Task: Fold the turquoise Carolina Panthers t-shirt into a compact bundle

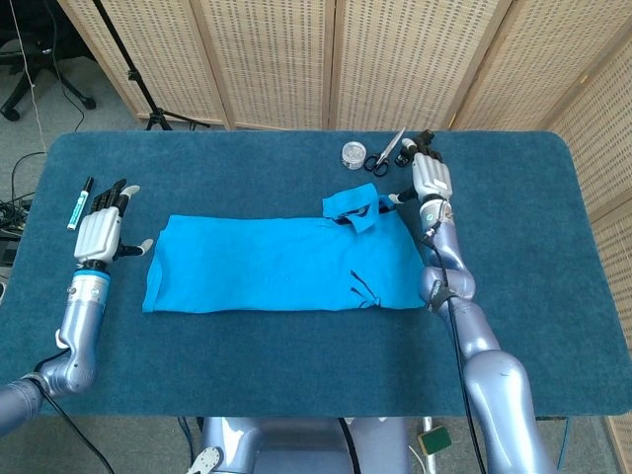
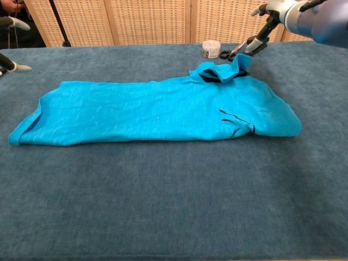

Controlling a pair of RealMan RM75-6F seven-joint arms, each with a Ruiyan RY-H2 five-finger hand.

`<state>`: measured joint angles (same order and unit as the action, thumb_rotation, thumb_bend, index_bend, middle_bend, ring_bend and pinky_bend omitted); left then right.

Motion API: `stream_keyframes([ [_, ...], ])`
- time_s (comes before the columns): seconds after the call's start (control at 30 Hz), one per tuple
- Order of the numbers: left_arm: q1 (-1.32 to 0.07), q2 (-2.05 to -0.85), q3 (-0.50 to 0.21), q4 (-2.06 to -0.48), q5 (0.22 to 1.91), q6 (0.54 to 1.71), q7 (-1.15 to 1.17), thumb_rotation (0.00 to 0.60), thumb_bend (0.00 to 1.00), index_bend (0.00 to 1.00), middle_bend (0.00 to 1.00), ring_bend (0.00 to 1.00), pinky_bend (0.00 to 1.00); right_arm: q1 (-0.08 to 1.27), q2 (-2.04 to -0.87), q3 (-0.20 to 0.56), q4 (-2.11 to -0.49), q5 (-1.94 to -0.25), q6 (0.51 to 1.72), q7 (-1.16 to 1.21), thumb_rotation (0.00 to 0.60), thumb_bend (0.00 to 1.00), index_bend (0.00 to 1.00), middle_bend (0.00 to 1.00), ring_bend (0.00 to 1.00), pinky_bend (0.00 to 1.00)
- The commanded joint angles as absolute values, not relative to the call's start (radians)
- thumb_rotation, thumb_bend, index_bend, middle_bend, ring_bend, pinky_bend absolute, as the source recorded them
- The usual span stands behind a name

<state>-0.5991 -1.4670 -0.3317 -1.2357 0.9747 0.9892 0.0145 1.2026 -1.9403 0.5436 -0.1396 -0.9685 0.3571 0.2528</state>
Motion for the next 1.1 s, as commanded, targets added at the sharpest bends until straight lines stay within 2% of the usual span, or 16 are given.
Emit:
stream_keyframes([
  [0.03, -0.582, -1.445, -0.323, -1.265, 0.989, 1.001, 0.002, 0.6, 0.22, 0.0, 0.0, 0.0, 0.0, 1.162, -1.887, 0.529, -0.231, -0.986, 0.397, 0.243, 0.6, 0.0, 0.0, 0.0, 0.0, 0.0],
  [0.3, -0.547, -1.404, -0.298, -1.326, 1.013, 1.026, -0.005, 0.6, 0.22, 0.0, 0.0, 0.0, 0.0, 1.031, -1.75, 0.467, -0.529, -1.055, 0.518, 0.247, 0.6, 0.0, 0.0, 0.0, 0.0, 0.0],
  [0.63, -0.465, -1.336, -0.203, -1.392, 1.178, 1.119, -0.06, 0.6, 0.22, 0.0, 0.0, 0.0, 0.0, 0.748, -1.437, 0.318, -1.168, -1.24, 0.857, 0.195, 0.6, 0.0, 0.0, 0.0, 0.0, 0.0],
  [0.77, -0.439, -1.318, -0.175, -1.407, 1.22, 1.141, -0.085, 0.6, 0.22, 0.0, 0.0, 0.0, 0.0, 0.674, -1.363, 0.275, -1.292, -1.275, 0.944, 0.158, 0.6, 0.0, 0.0, 0.0, 0.0, 0.0],
  [0.87, -0.407, -1.3, -0.138, -1.427, 1.268, 1.171, -0.105, 0.6, 0.22, 0.0, 0.0, 0.0, 0.0, 0.576, -1.3, 0.228, -1.395, -1.323, 1.087, 0.101, 0.6, 0.0, 0.0, 0.0, 0.0, 0.0],
  [1.1, -0.361, -1.293, -0.083, -1.435, 1.322, 1.199, -0.124, 0.6, 0.22, 0.0, 0.0, 0.0, 0.0, 0.419, -1.226, 0.162, -1.513, -1.375, 1.292, 0.084, 0.6, 0.0, 0.0, 0.0, 0.0, 0.0],
])
